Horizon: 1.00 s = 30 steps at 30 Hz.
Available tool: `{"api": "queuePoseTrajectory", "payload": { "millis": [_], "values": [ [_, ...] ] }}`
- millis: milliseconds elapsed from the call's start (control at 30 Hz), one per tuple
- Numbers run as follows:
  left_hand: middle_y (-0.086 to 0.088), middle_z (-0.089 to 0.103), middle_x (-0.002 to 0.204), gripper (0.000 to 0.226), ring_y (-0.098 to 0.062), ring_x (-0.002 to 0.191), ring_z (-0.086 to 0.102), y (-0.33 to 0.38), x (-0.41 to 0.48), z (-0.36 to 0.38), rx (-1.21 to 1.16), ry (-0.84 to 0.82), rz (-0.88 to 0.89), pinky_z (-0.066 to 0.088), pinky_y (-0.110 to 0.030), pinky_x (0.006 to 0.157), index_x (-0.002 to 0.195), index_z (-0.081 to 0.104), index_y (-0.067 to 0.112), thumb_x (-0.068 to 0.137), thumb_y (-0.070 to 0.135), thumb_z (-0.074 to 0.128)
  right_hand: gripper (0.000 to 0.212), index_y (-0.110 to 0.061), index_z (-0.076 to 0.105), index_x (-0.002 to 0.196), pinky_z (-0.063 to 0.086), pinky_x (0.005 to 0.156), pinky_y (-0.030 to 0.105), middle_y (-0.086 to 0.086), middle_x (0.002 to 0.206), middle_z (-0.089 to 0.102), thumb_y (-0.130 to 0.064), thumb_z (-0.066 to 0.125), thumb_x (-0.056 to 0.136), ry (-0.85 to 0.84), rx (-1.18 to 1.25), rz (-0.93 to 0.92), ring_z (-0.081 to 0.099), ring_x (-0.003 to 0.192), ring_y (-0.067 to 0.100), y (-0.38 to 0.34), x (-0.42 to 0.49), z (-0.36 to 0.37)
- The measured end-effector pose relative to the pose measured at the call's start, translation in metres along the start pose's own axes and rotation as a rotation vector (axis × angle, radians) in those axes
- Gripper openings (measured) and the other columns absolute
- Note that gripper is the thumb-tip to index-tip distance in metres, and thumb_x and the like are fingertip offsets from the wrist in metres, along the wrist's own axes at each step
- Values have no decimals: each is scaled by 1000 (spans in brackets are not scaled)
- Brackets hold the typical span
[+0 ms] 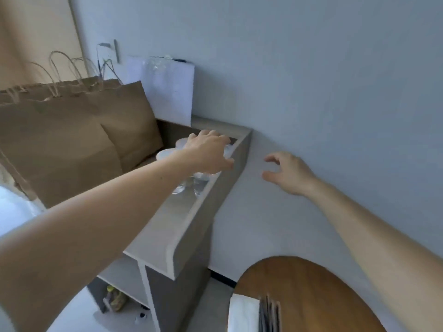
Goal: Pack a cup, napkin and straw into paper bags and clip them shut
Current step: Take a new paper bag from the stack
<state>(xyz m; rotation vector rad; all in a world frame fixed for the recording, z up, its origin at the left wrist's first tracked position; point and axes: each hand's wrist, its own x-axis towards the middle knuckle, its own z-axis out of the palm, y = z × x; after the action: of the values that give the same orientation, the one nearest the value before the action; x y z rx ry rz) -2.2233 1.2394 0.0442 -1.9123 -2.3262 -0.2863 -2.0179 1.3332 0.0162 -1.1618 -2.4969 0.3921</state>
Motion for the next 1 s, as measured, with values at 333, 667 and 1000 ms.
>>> {"api": "queuePoseTrajectory", "payload": {
  "millis": [333,667,1000],
  "values": [
    [-3,41,150,68,-29,136,37,240,36,72,-66,-177,376,32,-45,109,148,38,25,90,58,53,52,-22,52,136,40,105,36,3,143,47,-43,64,91,26,25,388,47,130,21,173,-147,-57],
    [-5,39,152,65,-30,139,35,423,27,141,-175,-386,733,30,-47,110,149,37,23,93,53,53,52,-22,53,136,44,90,27,-4,134,54,-44,63,90,100,39,839,54,118,15,271,-304,-83],
    [-5,52,131,52,-30,126,45,623,-20,177,-191,-428,972,41,-44,99,136,51,23,89,45,54,16,-26,58,72,40,57,25,-9,74,57,-27,58,88,244,-25,1148,54,66,12,395,-464,-128]
  ]
}}
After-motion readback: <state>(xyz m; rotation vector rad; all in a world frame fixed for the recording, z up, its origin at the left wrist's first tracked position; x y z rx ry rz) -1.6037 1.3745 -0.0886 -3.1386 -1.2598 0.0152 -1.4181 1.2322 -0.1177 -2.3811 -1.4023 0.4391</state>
